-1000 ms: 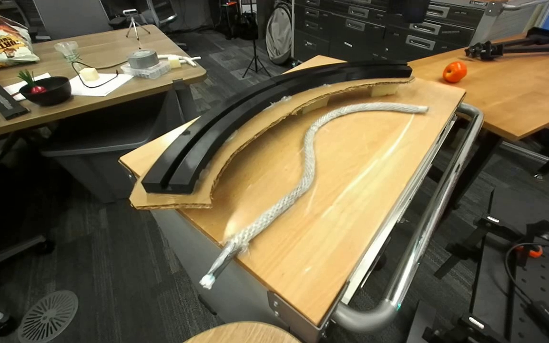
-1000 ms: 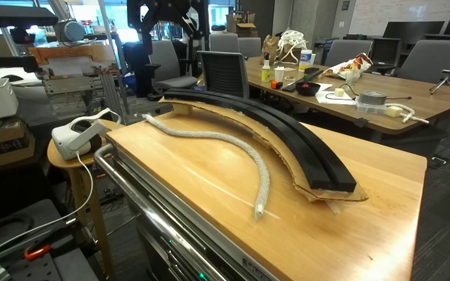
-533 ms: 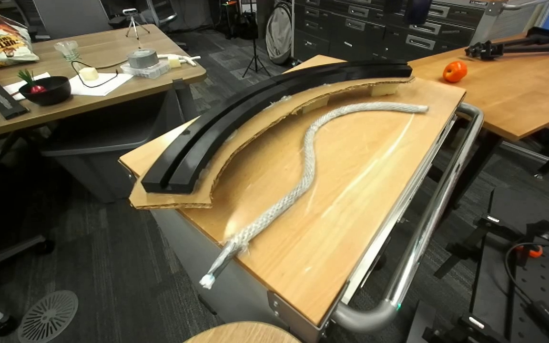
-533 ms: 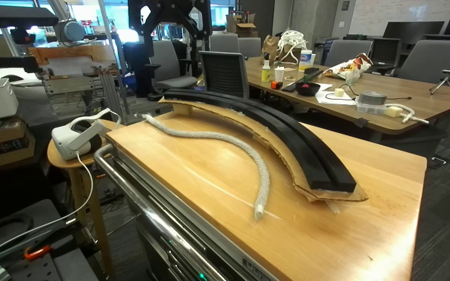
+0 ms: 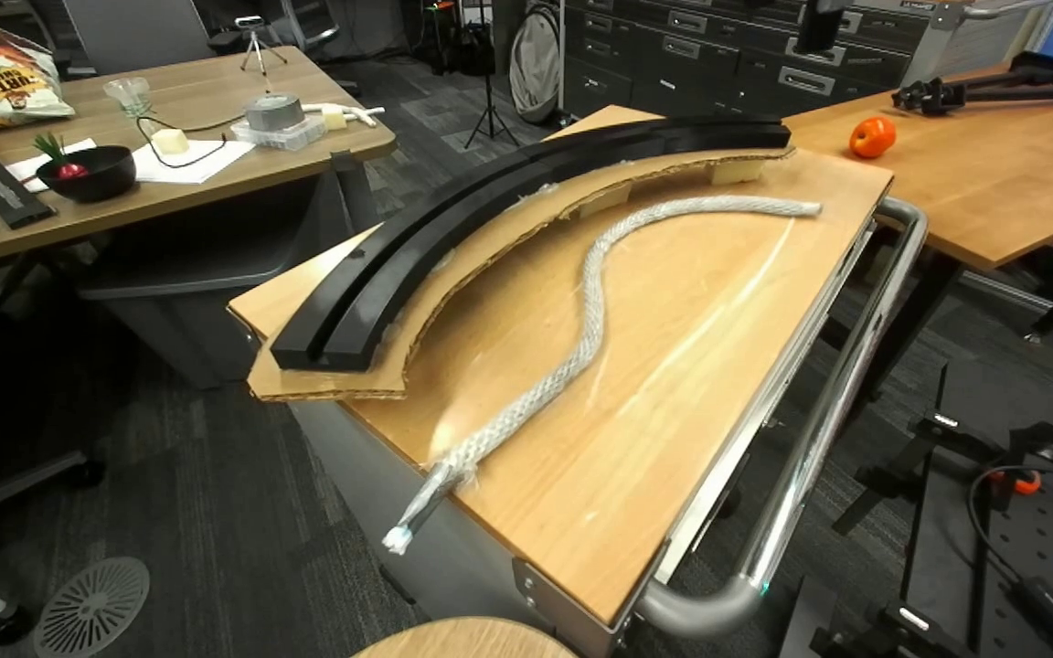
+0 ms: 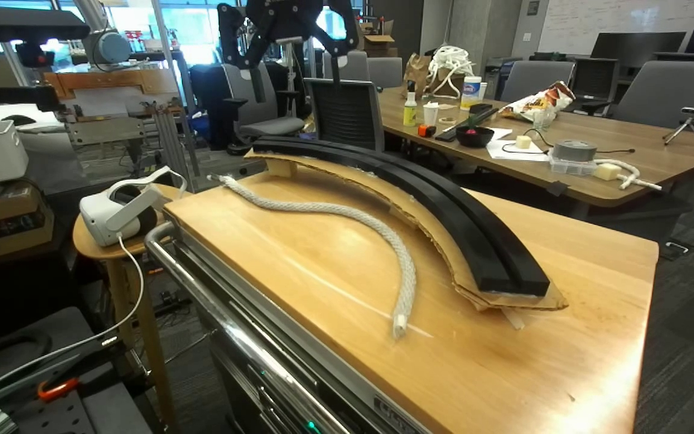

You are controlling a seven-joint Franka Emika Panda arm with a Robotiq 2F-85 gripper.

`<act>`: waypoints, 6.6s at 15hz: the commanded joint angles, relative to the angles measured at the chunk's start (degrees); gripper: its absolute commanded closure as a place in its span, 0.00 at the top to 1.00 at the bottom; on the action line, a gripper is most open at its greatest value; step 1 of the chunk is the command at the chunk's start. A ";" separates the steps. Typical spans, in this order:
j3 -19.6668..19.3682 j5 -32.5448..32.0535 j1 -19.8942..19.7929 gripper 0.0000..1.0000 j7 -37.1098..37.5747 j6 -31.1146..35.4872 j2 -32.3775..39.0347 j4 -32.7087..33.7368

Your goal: Put the rope along the center of the black object

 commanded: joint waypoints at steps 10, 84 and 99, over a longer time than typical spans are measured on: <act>3.22 3.50 3.09 1.00 -11.59 6.99 0.66 -1.55; 12.91 -13.25 6.14 0.03 -23.15 32.94 2.46 -13.67; 1.48 -12.16 5.38 0.03 -20.65 35.79 -20.03 -31.29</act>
